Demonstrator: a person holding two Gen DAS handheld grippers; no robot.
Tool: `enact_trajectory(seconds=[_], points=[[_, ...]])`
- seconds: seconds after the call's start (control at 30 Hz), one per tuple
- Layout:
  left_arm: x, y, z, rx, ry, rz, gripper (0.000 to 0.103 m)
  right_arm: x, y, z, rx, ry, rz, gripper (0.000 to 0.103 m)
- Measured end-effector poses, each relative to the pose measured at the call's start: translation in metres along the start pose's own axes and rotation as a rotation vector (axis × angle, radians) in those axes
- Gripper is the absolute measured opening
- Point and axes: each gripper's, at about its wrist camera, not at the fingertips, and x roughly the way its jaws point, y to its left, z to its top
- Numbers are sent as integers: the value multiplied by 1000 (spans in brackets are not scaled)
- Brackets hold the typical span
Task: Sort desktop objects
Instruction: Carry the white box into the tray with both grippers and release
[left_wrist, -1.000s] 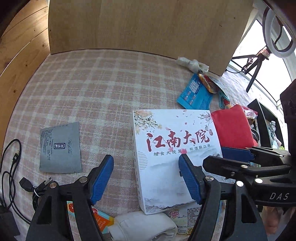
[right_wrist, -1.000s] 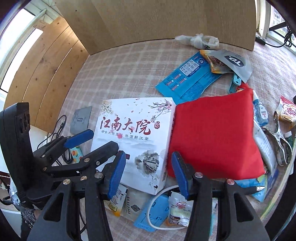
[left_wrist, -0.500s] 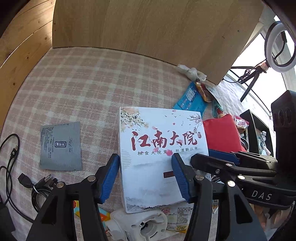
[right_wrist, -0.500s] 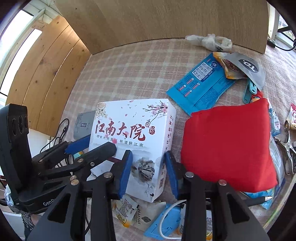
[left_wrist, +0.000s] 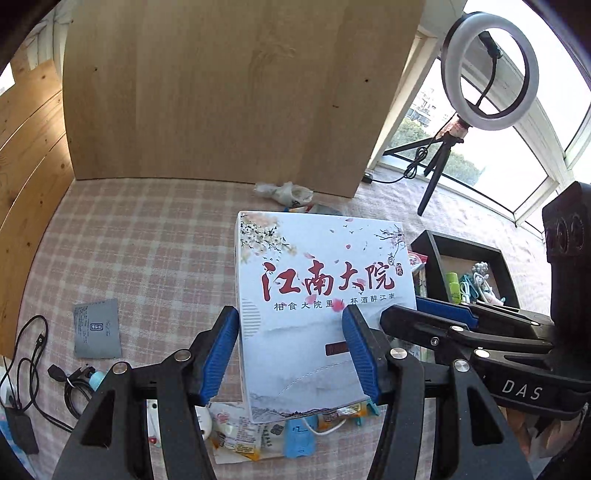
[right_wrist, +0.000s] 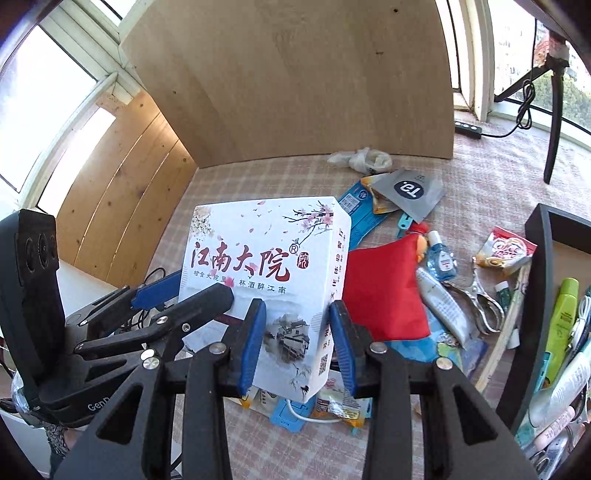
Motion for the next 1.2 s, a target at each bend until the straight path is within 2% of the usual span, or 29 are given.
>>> enact_trajectory(seconds=[0.27, 0.53, 0.7, 0.9, 0.93, 0.97, 1.0, 1.2], points=[[23, -115, -4, 89, 24, -100, 55, -78, -88, -16, 79, -65, -95, 36], [53, -228, -17, 156, 60, -186, 55, -147, -183, -41, 159, -93, -185, 36], [64, -286, -23, 213, 69, -212, 53, -181, -232, -55, 203, -110, -229, 36], [70, -330, -23, 256, 70, -220, 53, -211, -268, -66, 240, -137, -261, 36], [70, -335, -22, 262, 64, -206, 57, -216, -271, -66, 240, -152, -271, 36], [68, -338, -21, 262, 57, -192, 64, -222, -273, -67, 243, -172, -286, 37], [65, -340, -21, 261, 44, -184, 66, -227, -274, -67, 243, -189, -298, 38], [53, -337, -21, 278, 2, -154, 66, -243, -275, -69, 230, -224, -300, 43]])
